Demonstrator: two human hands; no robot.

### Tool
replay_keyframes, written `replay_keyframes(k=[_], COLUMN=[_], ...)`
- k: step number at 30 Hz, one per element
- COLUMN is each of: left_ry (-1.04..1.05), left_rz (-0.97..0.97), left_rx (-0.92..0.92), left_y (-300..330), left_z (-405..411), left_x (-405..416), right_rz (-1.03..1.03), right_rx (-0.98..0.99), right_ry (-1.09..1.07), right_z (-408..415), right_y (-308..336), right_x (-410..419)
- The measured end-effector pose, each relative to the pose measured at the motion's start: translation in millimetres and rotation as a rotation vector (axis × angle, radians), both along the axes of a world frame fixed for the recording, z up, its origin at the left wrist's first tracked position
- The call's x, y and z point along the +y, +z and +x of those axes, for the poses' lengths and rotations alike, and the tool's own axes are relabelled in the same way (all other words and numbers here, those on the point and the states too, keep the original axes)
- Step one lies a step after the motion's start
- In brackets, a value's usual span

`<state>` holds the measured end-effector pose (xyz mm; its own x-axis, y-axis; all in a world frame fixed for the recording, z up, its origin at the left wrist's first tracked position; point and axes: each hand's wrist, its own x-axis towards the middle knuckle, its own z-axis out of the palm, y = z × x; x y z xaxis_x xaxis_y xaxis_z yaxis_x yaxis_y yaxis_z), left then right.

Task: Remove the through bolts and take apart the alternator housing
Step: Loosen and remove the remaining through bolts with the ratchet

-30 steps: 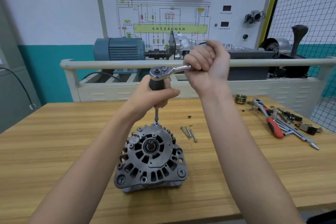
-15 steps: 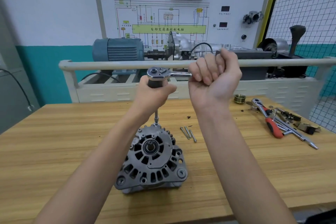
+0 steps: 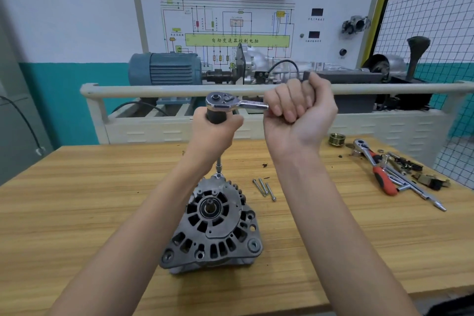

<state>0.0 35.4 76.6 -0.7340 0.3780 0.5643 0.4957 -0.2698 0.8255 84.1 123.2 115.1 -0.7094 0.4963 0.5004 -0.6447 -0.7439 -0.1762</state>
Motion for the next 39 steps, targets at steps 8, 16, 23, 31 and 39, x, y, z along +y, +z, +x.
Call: replay_keyframes(k=[8, 16, 23, 31, 39], left_ry=[-0.292, -0.181, -0.065, -0.284, -0.002], left_rz=[-0.220, -0.132, -0.121, -0.227, -0.035], left_rx=[0.147, 0.039, 0.044, 0.118, 0.000], left_y=[4.5, 4.1, 2.4, 7.7, 0.4], left_z=[-3.2, -2.0, 0.7, -3.6, -3.2], left_x=[-12.8, -6.8, -2.8, -11.5, 0.6], right_rz=[0.039, -0.009, -0.003, 0.078, 0.006], right_rx=[-0.146, -0.101, -0.005, -0.191, 0.014], right_ry=[0.361, 0.254, 0.027, 0.386, -0.076], right_z=[-16.9, -16.8, 3.4, -22.7, 6.9], right_y=[25.8, 18.3, 3.4, 33.3, -3.0], right_x=[25.9, 20.2, 8.7, 25.9, -5.9])
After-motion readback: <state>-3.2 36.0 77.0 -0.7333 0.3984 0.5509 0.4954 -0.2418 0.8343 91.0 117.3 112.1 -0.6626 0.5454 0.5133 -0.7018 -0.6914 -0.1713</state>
